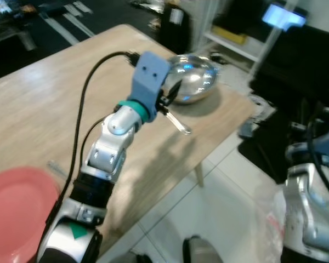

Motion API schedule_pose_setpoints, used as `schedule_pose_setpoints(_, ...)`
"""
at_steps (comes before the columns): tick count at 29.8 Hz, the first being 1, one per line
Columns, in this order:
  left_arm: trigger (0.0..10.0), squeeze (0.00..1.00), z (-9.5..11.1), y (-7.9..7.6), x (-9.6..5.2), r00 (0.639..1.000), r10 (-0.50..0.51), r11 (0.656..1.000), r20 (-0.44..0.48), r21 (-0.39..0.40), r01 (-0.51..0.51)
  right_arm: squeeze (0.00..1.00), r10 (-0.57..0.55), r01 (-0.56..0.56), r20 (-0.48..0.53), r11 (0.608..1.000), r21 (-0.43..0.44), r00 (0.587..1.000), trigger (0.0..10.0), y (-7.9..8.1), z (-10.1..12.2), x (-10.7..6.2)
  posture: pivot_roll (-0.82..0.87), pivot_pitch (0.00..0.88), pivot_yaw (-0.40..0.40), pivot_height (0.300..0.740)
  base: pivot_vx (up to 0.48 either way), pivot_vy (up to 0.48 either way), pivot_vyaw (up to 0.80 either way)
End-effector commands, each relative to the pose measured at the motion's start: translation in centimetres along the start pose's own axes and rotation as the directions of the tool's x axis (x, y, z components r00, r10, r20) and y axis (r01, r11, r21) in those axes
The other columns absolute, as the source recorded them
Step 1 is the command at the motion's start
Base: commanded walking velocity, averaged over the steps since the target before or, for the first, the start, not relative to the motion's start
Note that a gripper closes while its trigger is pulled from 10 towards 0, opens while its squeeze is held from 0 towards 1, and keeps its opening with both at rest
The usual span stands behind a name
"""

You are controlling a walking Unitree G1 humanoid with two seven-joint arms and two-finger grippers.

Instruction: Setting the table

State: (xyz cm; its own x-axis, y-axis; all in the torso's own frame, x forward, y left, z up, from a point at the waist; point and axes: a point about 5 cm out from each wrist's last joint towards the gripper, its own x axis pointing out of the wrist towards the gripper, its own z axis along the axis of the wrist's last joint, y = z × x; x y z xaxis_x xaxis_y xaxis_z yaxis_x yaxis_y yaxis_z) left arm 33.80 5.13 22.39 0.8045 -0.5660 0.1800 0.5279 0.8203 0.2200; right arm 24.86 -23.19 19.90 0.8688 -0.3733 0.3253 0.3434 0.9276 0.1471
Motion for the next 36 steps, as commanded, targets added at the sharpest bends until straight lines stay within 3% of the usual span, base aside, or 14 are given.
schedule_pose_setpoints(1,10.0,0.0,-0.1,-0.1,0.2,1.0,-0.012,1.0,0.001,0.013,0.012,0.0,-0.016,0.016,-0.004,1.0,-0.009,1.0,10.0,-0.2,-0.3,-0.2,-0.05,0.0,0.105,0.74,0.0,0.0,-0.8)
schedule_pose_setpoints(27,10.0,0.0,-0.4,-0.4,0.3,1.0,-0.028,1.0,0.002,0.011,0.028,0.0,-0.016,0.016,-0.008,1.0,-0.02,1.0,10.0,-0.2,-0.6,-0.4,-0.05,0.0,0.107,0.74,0.0,0.0,-0.8)
schedule_pose_setpoints(36,10.0,0.0,-1.4,-0.1,-0.2,1.0,-0.006,1.0,-0.028,0.005,0.006,0.0,0.003,-0.004,-0.026,1.0,-0.023,1.0,10.0,0.1,-1.1,-0.5,-0.05,0.0,0.09,0.74,0.0,0.0,-0.8)
